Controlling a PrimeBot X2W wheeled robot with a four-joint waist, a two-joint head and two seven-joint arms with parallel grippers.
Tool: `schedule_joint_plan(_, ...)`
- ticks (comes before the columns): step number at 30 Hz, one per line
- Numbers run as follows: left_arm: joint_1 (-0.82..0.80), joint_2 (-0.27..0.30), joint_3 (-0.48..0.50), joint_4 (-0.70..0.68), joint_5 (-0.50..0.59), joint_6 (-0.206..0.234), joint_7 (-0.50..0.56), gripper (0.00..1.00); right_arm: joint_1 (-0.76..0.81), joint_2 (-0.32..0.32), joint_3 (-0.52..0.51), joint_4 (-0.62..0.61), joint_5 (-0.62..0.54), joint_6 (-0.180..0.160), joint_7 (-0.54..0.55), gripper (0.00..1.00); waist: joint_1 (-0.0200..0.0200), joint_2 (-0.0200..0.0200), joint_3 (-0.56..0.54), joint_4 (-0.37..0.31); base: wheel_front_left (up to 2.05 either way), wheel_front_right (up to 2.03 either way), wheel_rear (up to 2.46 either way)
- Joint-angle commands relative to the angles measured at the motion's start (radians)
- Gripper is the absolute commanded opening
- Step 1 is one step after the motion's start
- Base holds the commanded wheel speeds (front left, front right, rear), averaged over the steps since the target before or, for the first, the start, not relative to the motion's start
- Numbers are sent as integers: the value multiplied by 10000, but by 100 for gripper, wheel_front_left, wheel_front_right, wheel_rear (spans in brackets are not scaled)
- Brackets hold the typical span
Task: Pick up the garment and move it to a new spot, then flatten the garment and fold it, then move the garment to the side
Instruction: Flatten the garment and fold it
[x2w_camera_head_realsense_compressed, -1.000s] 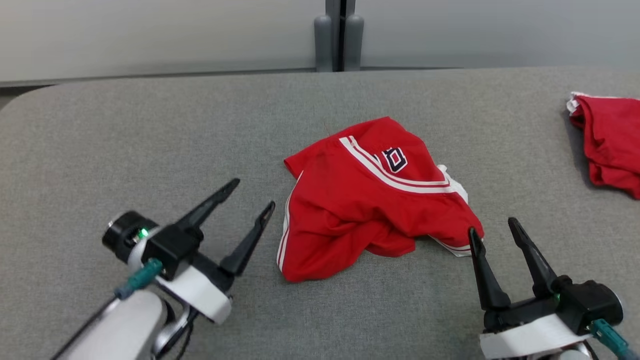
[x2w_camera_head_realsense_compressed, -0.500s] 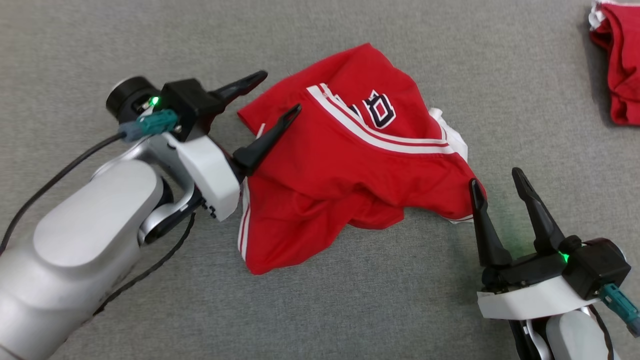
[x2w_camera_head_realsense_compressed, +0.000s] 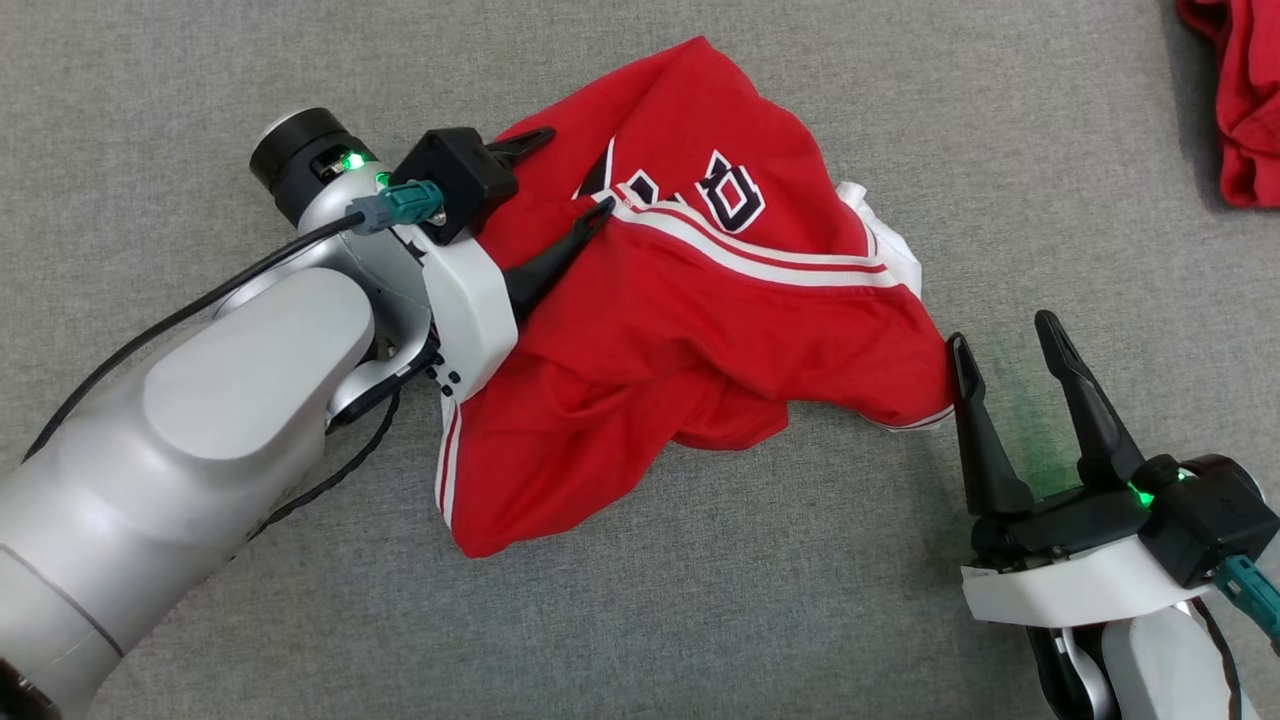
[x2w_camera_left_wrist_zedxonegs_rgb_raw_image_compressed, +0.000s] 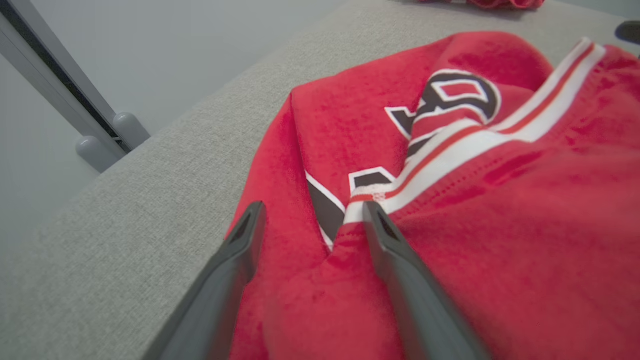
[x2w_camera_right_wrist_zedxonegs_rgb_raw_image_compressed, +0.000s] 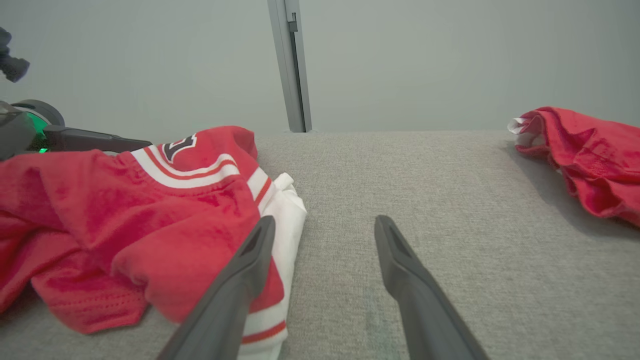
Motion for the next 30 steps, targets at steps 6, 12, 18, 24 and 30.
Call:
schedule_joint_plan(6, -185, -251, -299, 652, 78, 6, 172, 100, 106, -14, -69, -49, -2, -23, 0, 100, 0, 0, -79, -14, 0, 0, 0)
schedule_joint_plan(12, -16, -370, -428, 568, 54, 6, 358, 100, 85, -35, -107, -101, -10, -23, 0, 100, 0, 0, -171, -32, 0, 0, 0)
schedule_joint_plan(18, 167, -331, -471, 356, 377, 6, 201, 100, 182, 1, -119, -86, -12, -23, 0, 100, 0, 0, -321, -62, 0, 0, 0)
schedule_joint_plan(24, 573, -155, -487, -285, 547, 6, 698, 100, 285, 32, -149, -67, -4, -23, -1, 100, 0, 0, -503, -69, 0, 0, 0)
schedule_joint_plan(30, 1029, -86, -501, -853, 892, 6, 1100, 49, 232, 14, -62, -70, 50, -23, 0, 100, 0, 0, -596, -92, 0, 0, 0)
